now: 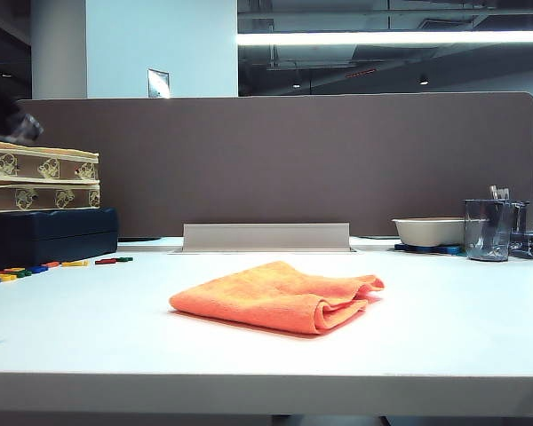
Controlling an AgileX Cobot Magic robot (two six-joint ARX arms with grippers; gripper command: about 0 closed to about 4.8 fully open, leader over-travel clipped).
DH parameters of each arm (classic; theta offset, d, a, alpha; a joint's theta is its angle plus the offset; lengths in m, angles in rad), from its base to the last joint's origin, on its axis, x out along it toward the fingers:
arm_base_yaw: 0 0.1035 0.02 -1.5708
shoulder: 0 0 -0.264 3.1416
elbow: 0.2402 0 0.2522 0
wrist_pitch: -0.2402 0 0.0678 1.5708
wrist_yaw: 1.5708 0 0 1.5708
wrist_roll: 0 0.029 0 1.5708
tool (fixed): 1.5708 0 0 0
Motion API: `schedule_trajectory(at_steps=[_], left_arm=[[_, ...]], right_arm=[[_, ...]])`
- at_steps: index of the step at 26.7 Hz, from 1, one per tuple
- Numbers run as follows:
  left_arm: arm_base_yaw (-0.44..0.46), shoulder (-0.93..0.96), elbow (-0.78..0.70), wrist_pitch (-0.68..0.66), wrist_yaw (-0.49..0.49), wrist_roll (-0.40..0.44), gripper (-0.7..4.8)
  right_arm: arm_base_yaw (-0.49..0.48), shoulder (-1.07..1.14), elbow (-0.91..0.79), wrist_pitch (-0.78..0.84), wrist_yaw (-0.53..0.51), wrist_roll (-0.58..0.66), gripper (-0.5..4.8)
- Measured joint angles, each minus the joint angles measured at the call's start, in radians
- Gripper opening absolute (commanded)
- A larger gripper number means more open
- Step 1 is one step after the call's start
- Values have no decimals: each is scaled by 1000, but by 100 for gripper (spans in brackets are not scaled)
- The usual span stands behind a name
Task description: Use an orange cloth to wipe the letter magnets on the table away for a distance.
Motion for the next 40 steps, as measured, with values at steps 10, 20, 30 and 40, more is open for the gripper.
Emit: schedule_trajectory(at_steps=[10,20,30,40], left_arm=[[6,-103,-189,214,-74,-42,48],[6,-102,-300,332,-105,-43,48],[6,-103,-320,343,-179,-43,49],[6,-103,-320,342,-179,-43,49]], right_arm=[[0,0,0,0,0,0,-1],[0,0,0,0,0,0,-1],[0,0,0,0,0,0,-1],[0,0,0,0,0,0,-1]])
